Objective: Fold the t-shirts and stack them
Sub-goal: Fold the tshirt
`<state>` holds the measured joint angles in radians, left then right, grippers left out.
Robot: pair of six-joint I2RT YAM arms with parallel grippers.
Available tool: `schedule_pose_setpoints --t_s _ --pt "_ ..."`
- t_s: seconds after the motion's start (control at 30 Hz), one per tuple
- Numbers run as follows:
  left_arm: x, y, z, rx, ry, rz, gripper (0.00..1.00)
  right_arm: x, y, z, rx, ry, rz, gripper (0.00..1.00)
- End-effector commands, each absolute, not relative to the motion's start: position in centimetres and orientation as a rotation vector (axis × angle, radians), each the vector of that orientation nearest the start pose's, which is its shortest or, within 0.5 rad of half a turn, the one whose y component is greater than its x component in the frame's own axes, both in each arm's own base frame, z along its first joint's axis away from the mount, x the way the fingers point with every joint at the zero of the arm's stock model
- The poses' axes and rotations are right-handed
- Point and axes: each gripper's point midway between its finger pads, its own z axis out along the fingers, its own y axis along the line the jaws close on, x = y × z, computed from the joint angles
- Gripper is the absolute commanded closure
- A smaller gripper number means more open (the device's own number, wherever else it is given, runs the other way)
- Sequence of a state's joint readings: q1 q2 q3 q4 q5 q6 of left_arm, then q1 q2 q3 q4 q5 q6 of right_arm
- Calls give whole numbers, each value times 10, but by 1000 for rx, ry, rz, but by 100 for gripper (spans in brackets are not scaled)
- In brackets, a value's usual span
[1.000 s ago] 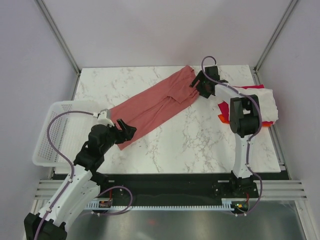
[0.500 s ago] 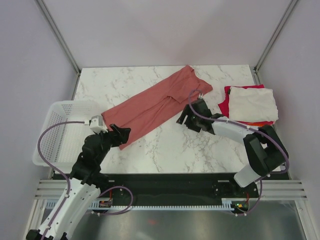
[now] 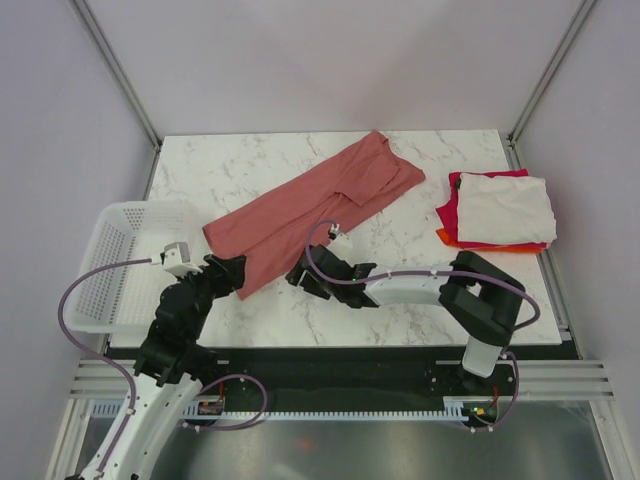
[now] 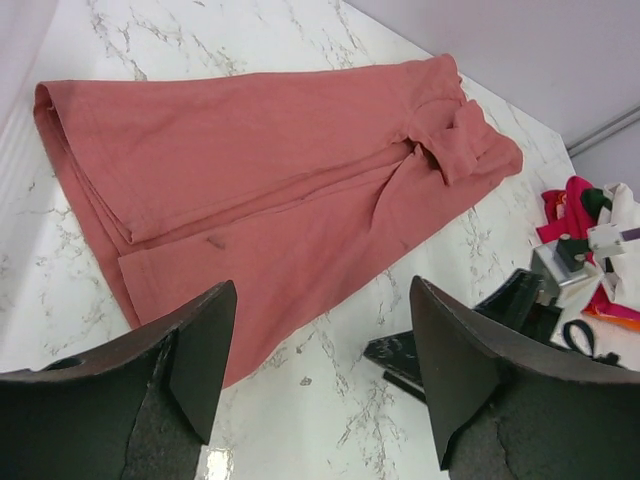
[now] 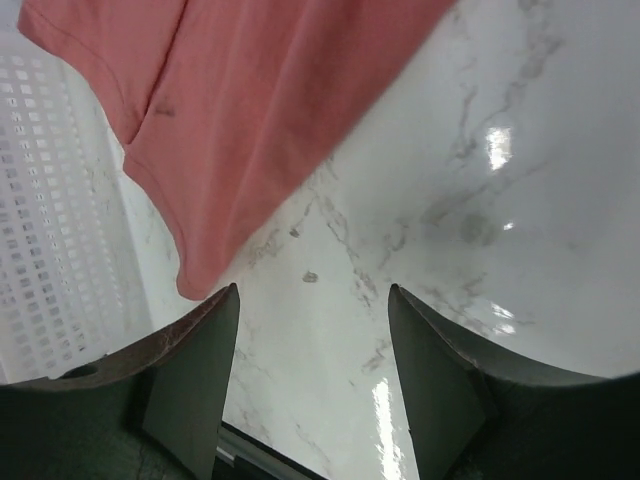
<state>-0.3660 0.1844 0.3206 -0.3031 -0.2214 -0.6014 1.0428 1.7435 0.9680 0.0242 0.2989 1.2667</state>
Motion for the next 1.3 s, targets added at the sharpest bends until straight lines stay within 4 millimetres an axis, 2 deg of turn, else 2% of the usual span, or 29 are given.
schedule_pose_setpoints --t_s 0.0,0.1,0.2,0.3,0.37,0.4,0.43,0.53,0.57,0.6,0.63,0.67,0.73,0.77,0.8,0.83,0.87,0.93,0.97,1.0,1.03,1.07,1.13,1.17,1.2,1.27 --pt "226 -57 184 -404 1680 -463 23 260 427 64 569 2307 919 31" --pt "226 -55 184 -408 1668 -462 24 268 445 54 586 2312 943 36" --pt "226 -55 183 -410 1673 -456 24 276 457 49 581 2308 929 36" --pt "227 -56 182 -407 1680 -456 24 282 460 39 587 2310 885 35" --pt "227 -56 182 -405 1685 -452 24 284 462 35 590 2314 877 39" --pt "227 -56 182 -404 1688 -452 24 285 464 33 587 2317 870 43" --pt "227 -56 182 -401 1687 -452 24 286 461 31 586 2321 848 54" --pt "227 -57 181 -399 1692 -450 24 288 462 35 574 2314 848 71" --pt "227 -57 180 -397 1695 -452 25 290 460 35 550 2321 838 88" --pt "227 -58 181 -393 1693 -455 25 288 462 38 532 2336 850 95" --pt "227 -58 180 -394 1698 -456 25 287 459 36 519 2356 835 100" --pt "228 -59 179 -385 1704 -455 25 285 454 34 493 2373 823 100" --pt "228 -61 177 -378 1715 -459 25 272 442 35 453 2418 831 100" --pt "229 -62 176 -373 1724 -458 25 272 435 49 446 2413 858 100" --pt "230 -64 177 -369 1724 -464 25 262 420 38 402 2448 822 100" --pt "230 -64 175 -367 1729 -465 25 252 416 38 349 2489 846 100" --pt "231 -67 174 -356 1738 -476 25 251 409 50 321 2486 875 100" --pt "234 -72 174 -343 1751 -490 25 231 379 33 217 2583 794 100" --pt "233 -78 172 -321 1763 -512 25 228 370 42 197 2595 826 100" --pt "235 -82 166 -306 1791 -519 25 216 348 27 176 2644 782 100" --pt "237 -87 168 -287 1786 -544 25 210 332 23 145 2671 746 100" --pt "236 -97 167 -246 1803 -585 25 211 318 34 157 2660 772 100" --pt "238 -109 153 -206 1875 -619 25 191 276 19 120 2734 678 99" --pt "236 -119 150 -182 1908 -668 25 198 260 34 143 2697 673 97" --pt "238 -125 144 -171 1962 -680 26 190 234 27 155 2734 555 91" --pt "236 -139 144 -149 2018 -750 29 201 199 38 176 2683 442 72"
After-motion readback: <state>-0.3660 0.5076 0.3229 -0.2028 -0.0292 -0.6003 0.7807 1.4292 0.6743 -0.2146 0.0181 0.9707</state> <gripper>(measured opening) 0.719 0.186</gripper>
